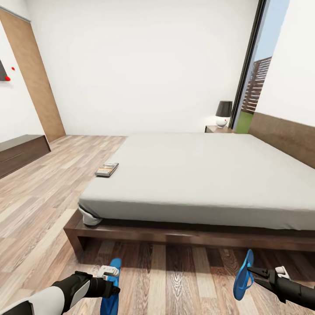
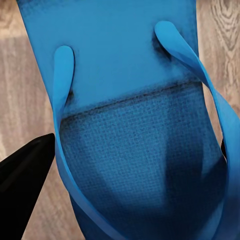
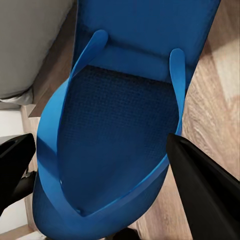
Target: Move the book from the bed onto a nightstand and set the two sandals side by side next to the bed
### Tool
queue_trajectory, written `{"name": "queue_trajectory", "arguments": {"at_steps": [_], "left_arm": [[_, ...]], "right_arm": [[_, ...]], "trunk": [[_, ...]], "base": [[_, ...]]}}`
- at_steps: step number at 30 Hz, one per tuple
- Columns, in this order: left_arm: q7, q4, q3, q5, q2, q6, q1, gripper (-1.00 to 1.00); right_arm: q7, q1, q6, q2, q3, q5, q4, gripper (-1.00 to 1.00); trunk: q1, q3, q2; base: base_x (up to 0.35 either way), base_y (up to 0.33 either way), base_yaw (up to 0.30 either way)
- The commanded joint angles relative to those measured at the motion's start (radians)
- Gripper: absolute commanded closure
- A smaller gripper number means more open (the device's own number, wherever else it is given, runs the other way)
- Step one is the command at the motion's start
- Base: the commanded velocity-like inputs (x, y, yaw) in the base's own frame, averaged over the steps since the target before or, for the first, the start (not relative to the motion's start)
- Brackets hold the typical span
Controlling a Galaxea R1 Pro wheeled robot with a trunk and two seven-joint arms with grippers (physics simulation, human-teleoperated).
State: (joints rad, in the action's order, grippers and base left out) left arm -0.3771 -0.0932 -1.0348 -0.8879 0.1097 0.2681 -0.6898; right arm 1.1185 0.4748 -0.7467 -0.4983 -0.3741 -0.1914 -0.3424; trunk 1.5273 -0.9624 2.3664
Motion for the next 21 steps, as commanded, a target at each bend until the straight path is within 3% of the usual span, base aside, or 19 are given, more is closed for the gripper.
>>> {"name": "queue_trajectory", "arguments": {"at_steps": [1,21], "left_arm": [[0.0,-0.002,-0.004,-0.01,0.001,0.006,-0.001,1.0],[0.0,-0.002,-0.002,-0.011,0.001,0.004,-0.001,1.0]], "right_arm": [[0.001,0.001,-0.006,0.0,-0.003,-0.003,0.0,1.0],[0.001,0.001,-0.006,0.0,-0.003,-0.002,0.0,1.0]], "trunk": [[0.004,-0.004,0.008],[0.074,-0.068,0.134]], "base": [[0.0,0.0,0.0],[0.0,0.0,0.0]]}}
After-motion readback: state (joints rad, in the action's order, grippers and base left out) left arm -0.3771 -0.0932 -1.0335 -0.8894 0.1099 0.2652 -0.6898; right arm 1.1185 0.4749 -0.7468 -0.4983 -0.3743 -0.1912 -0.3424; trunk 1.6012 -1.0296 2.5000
